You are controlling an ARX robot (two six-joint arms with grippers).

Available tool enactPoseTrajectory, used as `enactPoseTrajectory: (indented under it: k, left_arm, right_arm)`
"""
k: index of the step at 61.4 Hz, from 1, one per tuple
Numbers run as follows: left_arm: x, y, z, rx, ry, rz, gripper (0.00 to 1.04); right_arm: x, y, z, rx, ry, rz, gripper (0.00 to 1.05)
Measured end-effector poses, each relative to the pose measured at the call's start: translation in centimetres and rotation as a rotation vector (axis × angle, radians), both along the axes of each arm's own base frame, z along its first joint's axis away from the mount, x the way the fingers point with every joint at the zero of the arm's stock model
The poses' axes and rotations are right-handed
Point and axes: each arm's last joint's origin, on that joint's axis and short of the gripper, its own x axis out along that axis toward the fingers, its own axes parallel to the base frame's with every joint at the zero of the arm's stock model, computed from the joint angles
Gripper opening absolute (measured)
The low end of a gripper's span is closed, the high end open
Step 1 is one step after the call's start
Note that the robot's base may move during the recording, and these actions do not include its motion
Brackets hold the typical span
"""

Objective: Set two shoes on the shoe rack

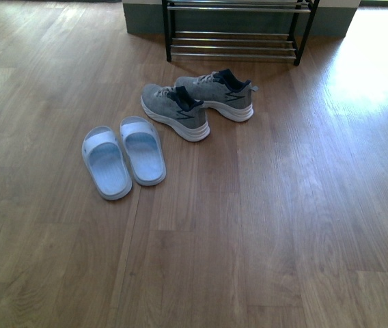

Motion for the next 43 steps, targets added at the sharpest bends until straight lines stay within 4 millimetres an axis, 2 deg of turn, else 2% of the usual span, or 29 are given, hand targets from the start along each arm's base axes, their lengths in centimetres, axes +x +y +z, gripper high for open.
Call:
enactPoseTrajectory:
  k: [43]
  left_arm:
    - [0.00, 0.00, 0.00, 0.000, 0.000, 0.000, 0.95]
  right_arm:
    - [0.00, 0.00, -0.01, 0.000, 0.001, -0.001, 0.96]
